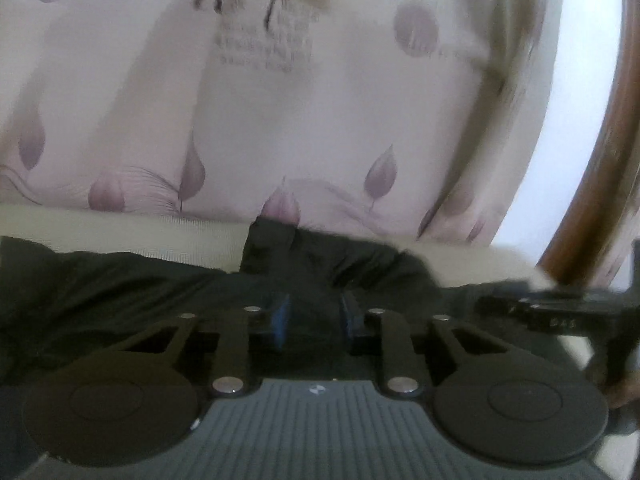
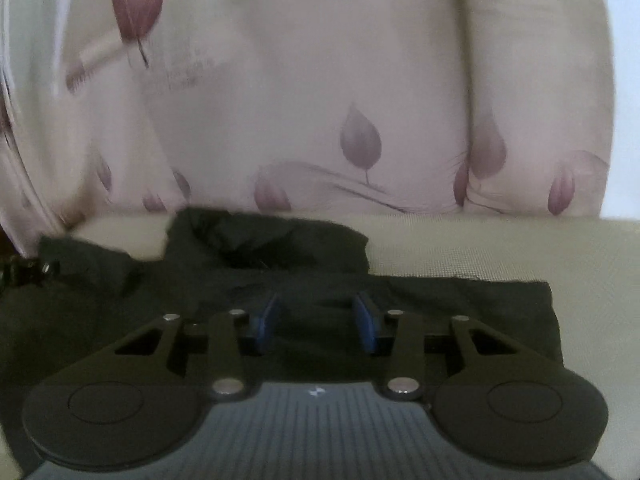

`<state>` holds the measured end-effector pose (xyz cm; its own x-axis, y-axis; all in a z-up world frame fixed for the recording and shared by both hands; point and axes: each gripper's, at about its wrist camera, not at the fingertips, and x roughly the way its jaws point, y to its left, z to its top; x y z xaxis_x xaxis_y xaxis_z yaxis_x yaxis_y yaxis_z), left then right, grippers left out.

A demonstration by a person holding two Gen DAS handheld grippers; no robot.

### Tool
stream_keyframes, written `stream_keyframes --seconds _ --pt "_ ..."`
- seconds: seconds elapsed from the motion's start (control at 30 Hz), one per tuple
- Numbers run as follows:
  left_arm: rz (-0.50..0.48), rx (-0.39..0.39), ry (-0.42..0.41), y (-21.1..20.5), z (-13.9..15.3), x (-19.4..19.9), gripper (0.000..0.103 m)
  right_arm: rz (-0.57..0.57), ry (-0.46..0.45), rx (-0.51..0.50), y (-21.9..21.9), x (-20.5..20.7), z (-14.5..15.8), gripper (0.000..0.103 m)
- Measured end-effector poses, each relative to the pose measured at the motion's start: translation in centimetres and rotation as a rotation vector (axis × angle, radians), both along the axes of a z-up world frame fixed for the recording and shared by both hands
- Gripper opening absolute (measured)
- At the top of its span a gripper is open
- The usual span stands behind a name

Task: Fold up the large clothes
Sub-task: 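Lay the held jacket edges down and open both grippers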

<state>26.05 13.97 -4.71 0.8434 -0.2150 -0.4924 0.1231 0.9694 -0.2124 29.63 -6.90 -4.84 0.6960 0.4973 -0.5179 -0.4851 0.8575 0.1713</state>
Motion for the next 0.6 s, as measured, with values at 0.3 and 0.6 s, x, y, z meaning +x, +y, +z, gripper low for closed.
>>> stream_keyframes --seconds 0.3,0.6 --pt "0.054 -0.225 0.112 4.8 -7.5 2.5 0.011 -0.042 0.134 -0.052 -0.1 2.6 -5.7 0.036" --pt "0.047 -0.346 0.122 6.4 -9.0 2.5 0.011 -0.075 0.131 0.013 -0.4 3.1 -7.1 0.036"
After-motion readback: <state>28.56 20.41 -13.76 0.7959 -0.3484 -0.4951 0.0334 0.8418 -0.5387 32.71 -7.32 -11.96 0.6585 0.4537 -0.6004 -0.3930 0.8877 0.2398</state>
